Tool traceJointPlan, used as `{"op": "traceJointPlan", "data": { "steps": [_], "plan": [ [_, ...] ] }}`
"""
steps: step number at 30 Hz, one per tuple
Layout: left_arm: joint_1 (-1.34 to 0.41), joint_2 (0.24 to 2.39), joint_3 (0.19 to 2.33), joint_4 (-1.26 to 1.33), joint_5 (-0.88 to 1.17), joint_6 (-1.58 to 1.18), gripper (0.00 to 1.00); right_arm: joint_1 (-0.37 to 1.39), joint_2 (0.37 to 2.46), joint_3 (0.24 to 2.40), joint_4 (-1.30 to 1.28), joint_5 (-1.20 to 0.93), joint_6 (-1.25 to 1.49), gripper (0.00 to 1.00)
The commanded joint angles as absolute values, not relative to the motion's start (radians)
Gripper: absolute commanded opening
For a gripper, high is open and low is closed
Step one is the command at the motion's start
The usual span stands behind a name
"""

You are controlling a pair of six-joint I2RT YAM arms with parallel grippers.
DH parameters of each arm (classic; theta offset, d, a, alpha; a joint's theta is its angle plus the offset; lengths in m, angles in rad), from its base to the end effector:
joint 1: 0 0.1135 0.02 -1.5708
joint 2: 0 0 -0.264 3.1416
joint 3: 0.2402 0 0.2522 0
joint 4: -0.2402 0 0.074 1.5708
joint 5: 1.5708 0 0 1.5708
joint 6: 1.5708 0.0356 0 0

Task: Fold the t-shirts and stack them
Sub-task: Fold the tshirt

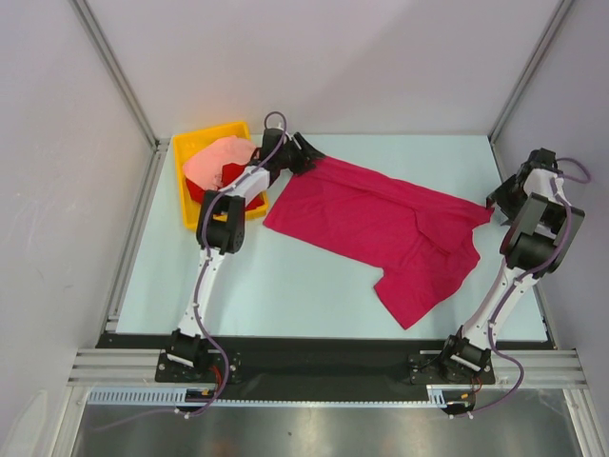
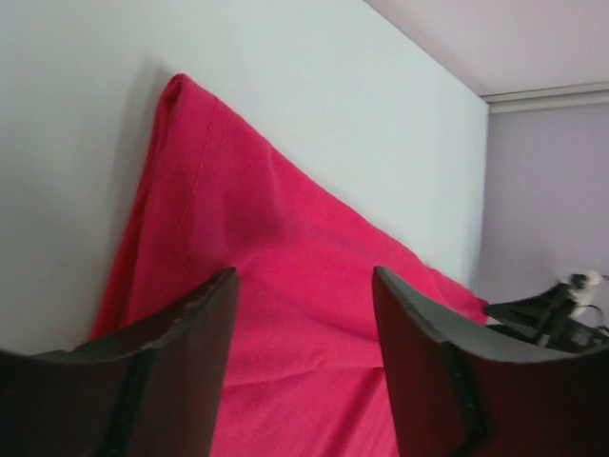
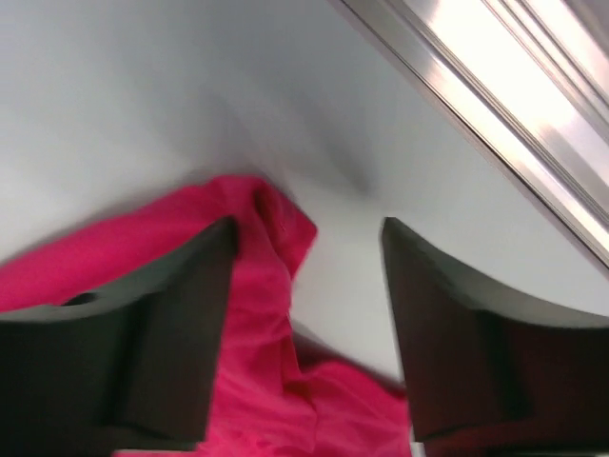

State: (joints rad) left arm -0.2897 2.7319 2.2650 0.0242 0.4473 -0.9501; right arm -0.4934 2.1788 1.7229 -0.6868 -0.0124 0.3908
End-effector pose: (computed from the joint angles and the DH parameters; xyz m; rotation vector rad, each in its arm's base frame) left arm 0.5742 -0.1872 0.1165 -0.4084 2.1548 -1.1997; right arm 0.4077 -0.2187 0.1765 1.1576 2.4541 -0.0135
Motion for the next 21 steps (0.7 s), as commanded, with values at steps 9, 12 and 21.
{"op": "traceJointPlan", "data": {
  "steps": [9,12,21],
  "plan": [
    [-0.311,2.424,2.212,-0.253,0.359,-0.715,0.76,-0.424,1.874,1.849,-1.045,0.25,0.387,0.88],
    [-0.348,2.315,2.157,-0.307,0.344,-0.66,0.75,-0.368,1.714,1.668,-1.005,0.151,0.426,0.82],
    [-0.526,1.975,1.785,-0.6,0.07,-0.376,0.63,-0.049,1.35,1.146,-0.956,-0.139,0.56,0.7]
  ]
}}
